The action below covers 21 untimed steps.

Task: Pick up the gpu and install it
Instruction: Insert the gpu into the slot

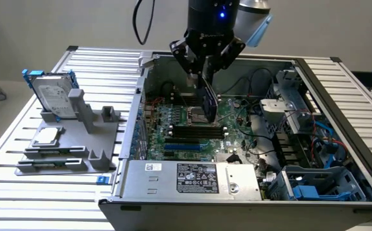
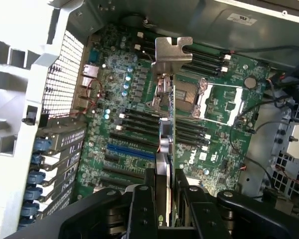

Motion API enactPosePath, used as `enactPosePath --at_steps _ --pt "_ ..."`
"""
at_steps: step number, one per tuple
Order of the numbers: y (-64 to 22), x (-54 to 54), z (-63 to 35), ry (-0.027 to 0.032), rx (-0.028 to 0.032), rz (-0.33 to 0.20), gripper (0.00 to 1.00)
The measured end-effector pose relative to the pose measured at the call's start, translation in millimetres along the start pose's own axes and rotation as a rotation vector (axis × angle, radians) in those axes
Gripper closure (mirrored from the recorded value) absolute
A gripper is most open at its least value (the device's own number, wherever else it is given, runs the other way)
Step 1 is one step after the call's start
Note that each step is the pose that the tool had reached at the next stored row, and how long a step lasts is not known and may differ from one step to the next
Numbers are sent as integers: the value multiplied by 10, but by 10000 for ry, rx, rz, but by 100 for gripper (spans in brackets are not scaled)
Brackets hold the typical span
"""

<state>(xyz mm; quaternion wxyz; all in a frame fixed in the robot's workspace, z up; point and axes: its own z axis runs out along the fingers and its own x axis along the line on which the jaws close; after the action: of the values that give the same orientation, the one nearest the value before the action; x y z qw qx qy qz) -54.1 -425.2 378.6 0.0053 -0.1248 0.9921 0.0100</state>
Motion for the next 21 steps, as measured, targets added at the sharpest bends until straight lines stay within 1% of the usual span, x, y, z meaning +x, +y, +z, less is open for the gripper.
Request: enactPosePath --at_steps 3,8,16,21 --pt "0 0 2 -7 -67 -508 73" --pt "0 0 2 -31 -227 -1327 73" --pt "0 0 13 -45 -418 -2764 73" --pt "0 0 24 -76 -588 -3635 73"
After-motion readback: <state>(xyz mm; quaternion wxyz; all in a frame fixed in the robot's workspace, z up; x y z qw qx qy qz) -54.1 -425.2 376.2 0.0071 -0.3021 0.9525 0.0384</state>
